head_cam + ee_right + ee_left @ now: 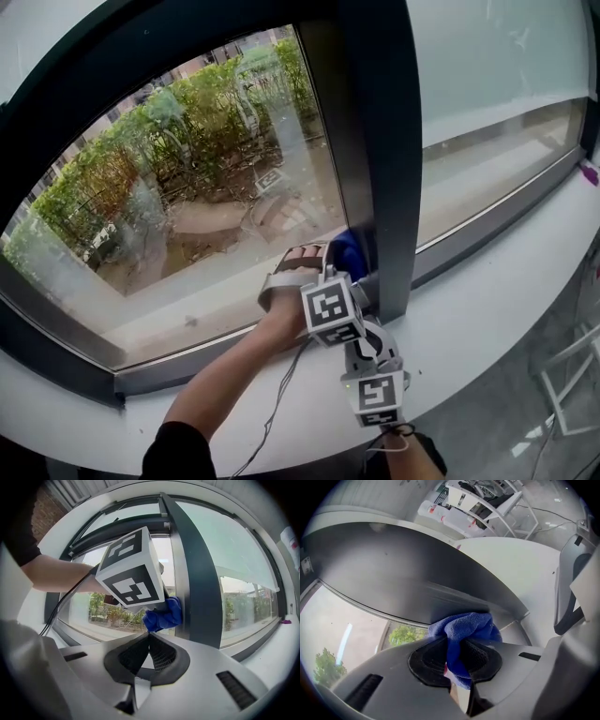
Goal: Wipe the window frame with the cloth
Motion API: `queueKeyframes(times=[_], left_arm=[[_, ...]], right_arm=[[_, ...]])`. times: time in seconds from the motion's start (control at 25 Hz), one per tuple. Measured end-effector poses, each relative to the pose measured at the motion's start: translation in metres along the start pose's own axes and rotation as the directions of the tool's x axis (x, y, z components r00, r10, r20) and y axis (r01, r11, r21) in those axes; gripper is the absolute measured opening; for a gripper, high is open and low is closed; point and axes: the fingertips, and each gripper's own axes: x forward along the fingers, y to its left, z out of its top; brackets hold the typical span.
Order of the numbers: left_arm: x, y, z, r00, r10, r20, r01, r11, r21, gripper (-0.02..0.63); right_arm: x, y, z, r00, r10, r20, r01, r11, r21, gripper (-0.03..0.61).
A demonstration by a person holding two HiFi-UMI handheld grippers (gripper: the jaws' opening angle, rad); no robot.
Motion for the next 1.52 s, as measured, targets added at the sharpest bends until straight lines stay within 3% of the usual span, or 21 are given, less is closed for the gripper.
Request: queueKeyframes(times=[0.16, 0.6, 1.2, 1.36, 1.52], left_arm=[[-0.007, 0.013, 0.007, 1.000, 0.012, 0.027, -0.013, 1.000, 0.004, 0.060], [-0.025, 0.052, 0.008, 0.998, 0.053, 0.038, -0.053, 0.998, -0.017, 0.060], [-0.060, 0.123, 0.022, 0.986, 0.145, 0.088, -0.138, 0.988, -0.073, 0.060], [-0.070, 0.144, 0.024, 0.976, 0.188, 0.107, -0.176, 0.978, -0.107, 0.060], [-0.080, 0.163, 0.026, 0.959, 0.243, 0.144, -0.213, 0.957, -0.195, 0.061]], right_arm=[[-0.001, -0.009, 0.026, 0.999, -0.043, 0.030, 0.043, 0.999, 0.006, 0.006], [-0.011, -0.027, 0.076, 0.991, -0.035, 0.133, 0.041, 0.998, -0.049, 0.006], [-0.001, 0.000, 0.129, 0.985, -0.018, 0.173, 0.033, 0.996, -0.082, 0.006], [0.000, 0.003, 0.138, 0.985, -0.014, 0.173, 0.029, 0.996, -0.084, 0.006], [0.001, 0.000, 0.144, 0.987, -0.018, 0.161, 0.020, 1.000, -0.013, 0.006]])
